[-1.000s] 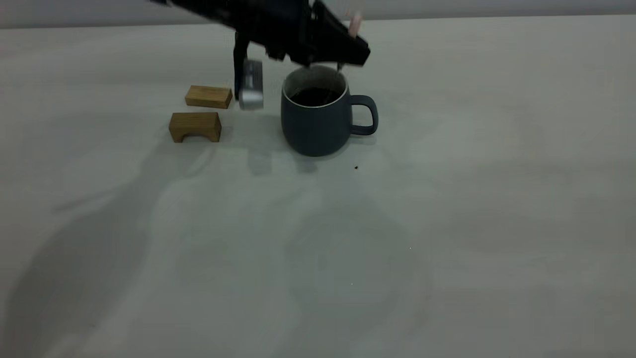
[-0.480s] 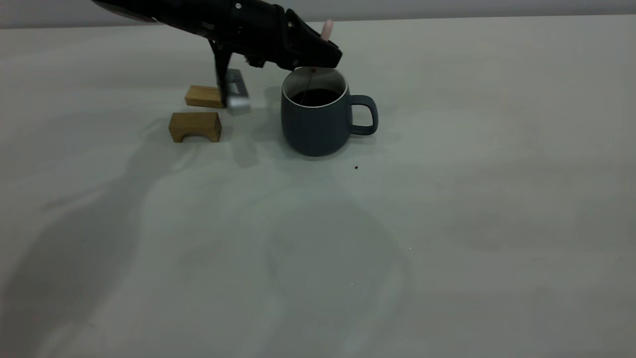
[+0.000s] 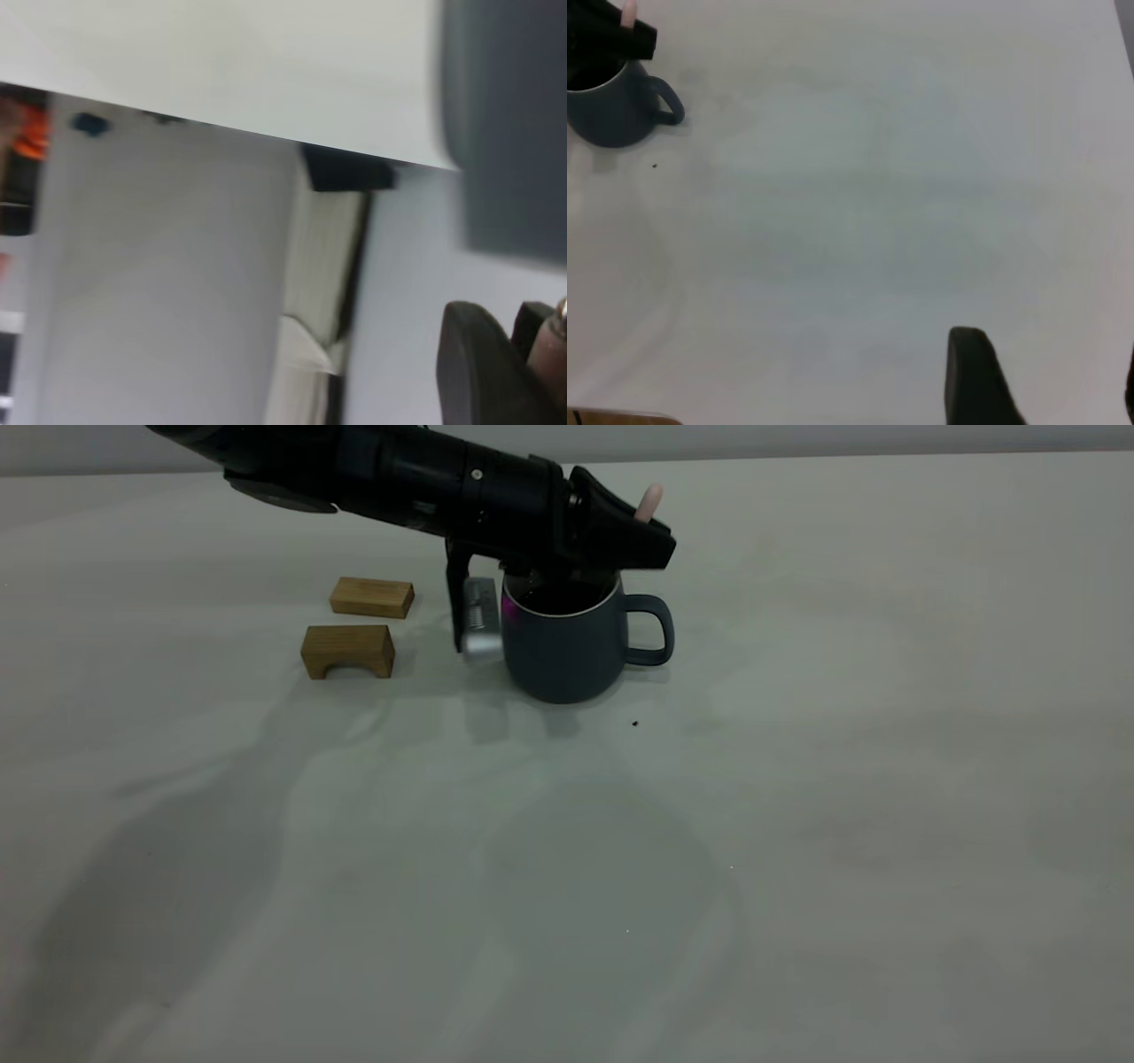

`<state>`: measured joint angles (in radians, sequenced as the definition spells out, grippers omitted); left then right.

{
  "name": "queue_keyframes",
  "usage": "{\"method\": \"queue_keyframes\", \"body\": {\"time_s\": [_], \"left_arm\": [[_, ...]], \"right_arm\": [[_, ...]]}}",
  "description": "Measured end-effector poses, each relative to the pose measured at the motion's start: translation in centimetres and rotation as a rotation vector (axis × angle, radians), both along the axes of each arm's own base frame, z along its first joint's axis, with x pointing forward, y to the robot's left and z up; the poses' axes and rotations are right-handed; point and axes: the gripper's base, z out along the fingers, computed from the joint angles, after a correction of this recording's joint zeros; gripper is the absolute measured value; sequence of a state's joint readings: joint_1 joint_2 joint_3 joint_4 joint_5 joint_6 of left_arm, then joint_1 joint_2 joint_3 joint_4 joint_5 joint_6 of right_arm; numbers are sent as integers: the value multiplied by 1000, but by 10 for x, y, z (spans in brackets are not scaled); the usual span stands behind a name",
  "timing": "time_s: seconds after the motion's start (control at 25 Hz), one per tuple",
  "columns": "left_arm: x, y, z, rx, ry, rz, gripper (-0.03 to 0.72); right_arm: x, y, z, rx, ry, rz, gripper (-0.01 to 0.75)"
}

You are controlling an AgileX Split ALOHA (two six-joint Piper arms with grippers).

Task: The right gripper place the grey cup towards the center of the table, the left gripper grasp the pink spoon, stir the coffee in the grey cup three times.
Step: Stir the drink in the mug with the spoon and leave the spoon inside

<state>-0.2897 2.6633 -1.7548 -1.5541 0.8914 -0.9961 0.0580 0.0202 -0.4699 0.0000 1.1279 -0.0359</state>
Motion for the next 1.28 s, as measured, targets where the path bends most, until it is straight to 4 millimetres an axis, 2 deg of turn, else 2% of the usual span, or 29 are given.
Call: {"method": "queue_keyframes", "body": {"time_s": [0.2,0.36,0.6,0.84,0.96,1.12,1.28], "left_arm": [[4,23,-1,26,82,4,110],[12,30,-2,40,63,76,110],[21,23,-1,30,-46,156,110],[13,3,1,2,-80,107,110],[8,0,3,-20,-78,52,110],[0,2,3,-23,-69,-49,110],[1,16,1,-2,-23,-64,110]], "right_arm": [[0,0,0,0,0,0,438],[0,0,0,0,0,0,438],[0,0,0,0,0,0,438],[0,0,0,0,0,0,438],[0,0,0,0,0,0,438],[0,0,0,0,-1,0,438],[0,0,0,0,-1,0,438]]}}
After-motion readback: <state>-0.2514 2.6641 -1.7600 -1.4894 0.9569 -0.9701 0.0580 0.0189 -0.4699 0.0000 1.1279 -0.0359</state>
